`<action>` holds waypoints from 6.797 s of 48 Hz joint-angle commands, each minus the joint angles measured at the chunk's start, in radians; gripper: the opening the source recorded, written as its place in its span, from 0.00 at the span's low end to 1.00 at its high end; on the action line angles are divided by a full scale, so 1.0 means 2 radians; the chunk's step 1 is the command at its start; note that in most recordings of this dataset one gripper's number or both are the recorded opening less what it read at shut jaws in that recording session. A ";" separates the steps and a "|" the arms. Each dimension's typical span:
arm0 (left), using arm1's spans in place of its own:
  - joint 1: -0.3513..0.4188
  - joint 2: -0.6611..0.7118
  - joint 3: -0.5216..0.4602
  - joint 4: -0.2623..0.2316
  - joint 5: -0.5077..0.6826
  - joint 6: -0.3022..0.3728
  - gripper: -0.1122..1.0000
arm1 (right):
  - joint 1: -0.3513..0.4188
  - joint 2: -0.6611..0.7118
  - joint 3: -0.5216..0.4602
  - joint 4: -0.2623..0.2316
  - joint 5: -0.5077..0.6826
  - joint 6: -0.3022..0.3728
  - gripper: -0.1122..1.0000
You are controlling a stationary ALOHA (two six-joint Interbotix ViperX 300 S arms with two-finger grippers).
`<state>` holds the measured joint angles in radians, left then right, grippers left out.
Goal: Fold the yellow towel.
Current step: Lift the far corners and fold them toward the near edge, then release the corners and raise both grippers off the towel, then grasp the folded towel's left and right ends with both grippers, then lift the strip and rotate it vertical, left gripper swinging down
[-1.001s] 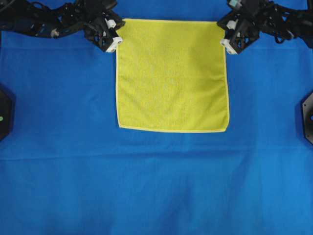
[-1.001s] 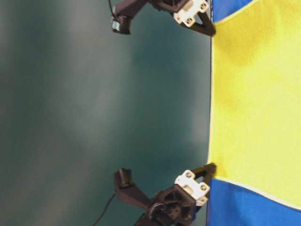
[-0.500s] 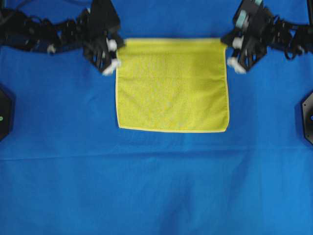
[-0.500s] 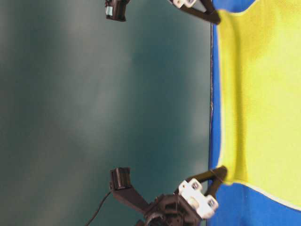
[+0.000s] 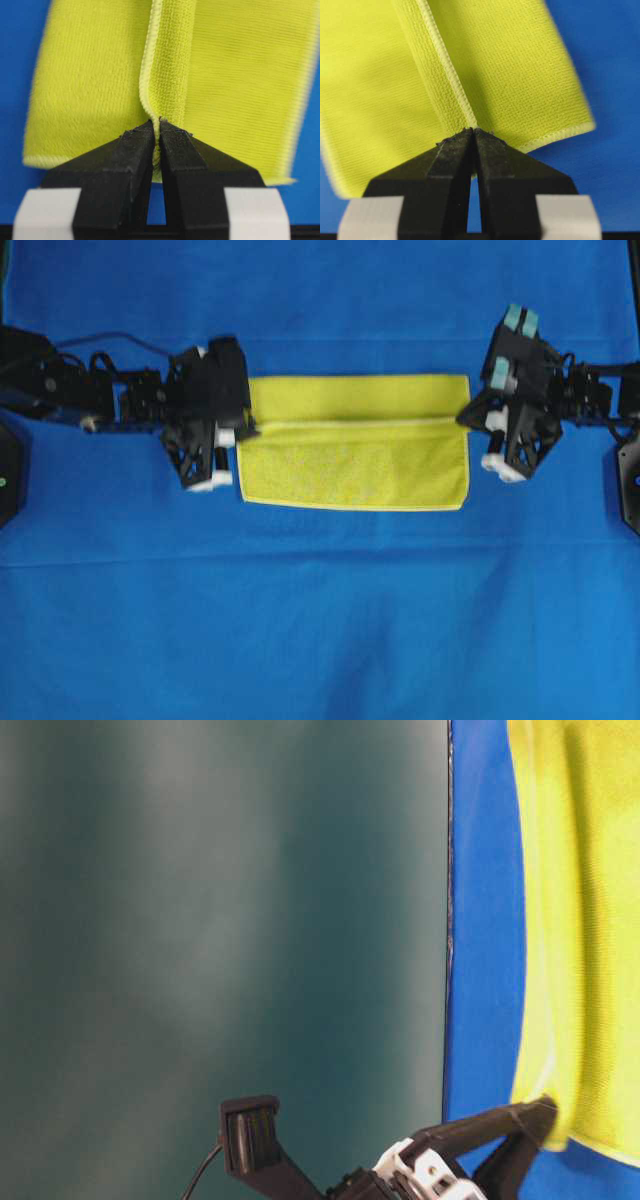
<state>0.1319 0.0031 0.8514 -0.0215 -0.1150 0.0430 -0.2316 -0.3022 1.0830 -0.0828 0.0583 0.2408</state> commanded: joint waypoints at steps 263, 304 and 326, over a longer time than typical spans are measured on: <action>-0.129 0.118 -0.338 -0.001 0.010 0.127 0.14 | -0.153 -0.014 -0.168 -0.202 0.072 0.089 0.14; -0.138 0.112 -0.221 -0.002 -0.012 0.026 0.14 | -0.125 0.164 -0.238 -0.196 -0.041 0.093 0.14; -0.138 0.084 -0.153 -0.002 -0.023 0.028 0.14 | -0.119 0.183 -0.260 -0.185 -0.039 0.094 0.14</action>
<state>-0.1289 0.2056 0.5538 -0.0261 -0.1503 0.0982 -0.4633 0.0767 0.5844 -0.4587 -0.0153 0.4264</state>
